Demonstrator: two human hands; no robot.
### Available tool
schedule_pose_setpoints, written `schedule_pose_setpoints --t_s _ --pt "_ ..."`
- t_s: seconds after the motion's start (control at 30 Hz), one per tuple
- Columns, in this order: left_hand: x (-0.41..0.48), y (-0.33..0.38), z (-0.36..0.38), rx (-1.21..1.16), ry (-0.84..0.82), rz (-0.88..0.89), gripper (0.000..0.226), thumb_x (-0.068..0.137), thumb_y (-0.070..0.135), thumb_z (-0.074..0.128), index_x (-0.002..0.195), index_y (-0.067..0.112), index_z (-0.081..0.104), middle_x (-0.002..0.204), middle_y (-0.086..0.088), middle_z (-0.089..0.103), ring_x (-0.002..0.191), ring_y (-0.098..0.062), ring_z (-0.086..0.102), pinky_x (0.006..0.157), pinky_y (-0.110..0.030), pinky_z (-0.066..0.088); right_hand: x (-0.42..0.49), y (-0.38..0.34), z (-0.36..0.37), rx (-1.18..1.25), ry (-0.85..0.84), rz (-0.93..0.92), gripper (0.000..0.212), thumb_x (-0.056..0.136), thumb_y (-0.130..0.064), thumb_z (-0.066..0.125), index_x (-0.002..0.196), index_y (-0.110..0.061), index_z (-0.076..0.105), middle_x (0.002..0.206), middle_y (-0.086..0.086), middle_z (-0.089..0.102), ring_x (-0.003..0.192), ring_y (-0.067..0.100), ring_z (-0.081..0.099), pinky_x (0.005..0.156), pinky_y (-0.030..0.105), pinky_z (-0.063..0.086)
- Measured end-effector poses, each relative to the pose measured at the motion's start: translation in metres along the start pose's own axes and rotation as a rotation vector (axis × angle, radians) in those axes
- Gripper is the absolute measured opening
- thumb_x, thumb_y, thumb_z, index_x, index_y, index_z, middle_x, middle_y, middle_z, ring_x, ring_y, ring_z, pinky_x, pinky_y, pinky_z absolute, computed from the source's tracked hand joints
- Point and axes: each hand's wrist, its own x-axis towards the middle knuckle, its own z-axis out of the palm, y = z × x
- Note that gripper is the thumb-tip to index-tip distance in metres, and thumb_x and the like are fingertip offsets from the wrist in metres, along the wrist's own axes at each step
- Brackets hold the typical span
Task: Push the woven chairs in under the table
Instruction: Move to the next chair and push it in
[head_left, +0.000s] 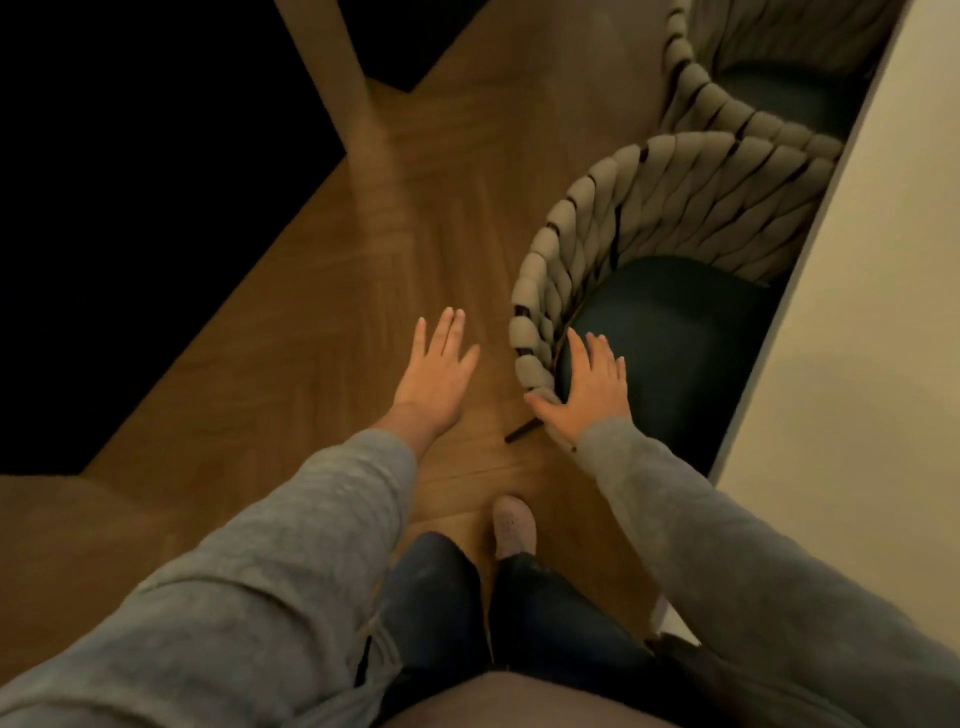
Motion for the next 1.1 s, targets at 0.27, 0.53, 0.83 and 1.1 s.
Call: schedule_pose_setpoints --t_s 0.27,0.53,0.83,1.1 --pt "0.148 -0.037 -0.049 0.168 0.103 0.371 0.073 0.095 0.013 0.047 0.155 0.020 0.005 0.158 -0.022 -0.015 0.146 -0.037 -0.015 0.115 -0.058 -0.002 0.086 -0.005 -0.016 0.261 -0.006 0.347 0.106 0.080 -0.065 0.063 0.155 -0.025 0.000 0.163 0.006 0.004 0.149 0.022 -0.001 0.120 0.041 -0.001" --pt "0.286 -0.067 -0.084 0.407 0.144 0.870 0.086 0.093 0.010 0.054 0.154 0.021 -0.006 0.157 -0.021 -0.018 0.145 -0.038 -0.016 0.116 -0.061 0.002 0.153 -0.024 0.008 0.667 0.128 0.869 0.100 0.081 -0.059 0.066 0.155 -0.027 0.008 0.163 0.005 0.006 0.149 0.024 0.002 0.121 0.048 0.011" --pt "0.383 -0.056 -0.116 0.648 0.119 1.179 0.088 0.091 0.016 0.061 0.155 0.025 0.001 0.160 -0.016 -0.010 0.146 -0.036 -0.011 0.115 -0.063 0.002 0.182 -0.054 0.035 0.782 0.256 1.197 0.092 0.081 -0.063 0.063 0.153 -0.026 0.021 0.162 0.006 0.011 0.147 0.029 0.012 0.120 0.045 0.017" --pt "0.415 -0.004 -0.138 0.884 0.106 1.375 0.058 0.093 0.017 0.056 0.146 0.022 0.034 0.155 -0.010 0.029 0.148 -0.030 0.010 0.113 -0.067 0.003 0.194 -0.037 0.034 0.845 0.213 1.376 0.075 0.088 -0.057 0.059 0.151 -0.028 0.031 0.161 0.005 0.014 0.147 0.028 0.015 0.119 0.045 0.022"
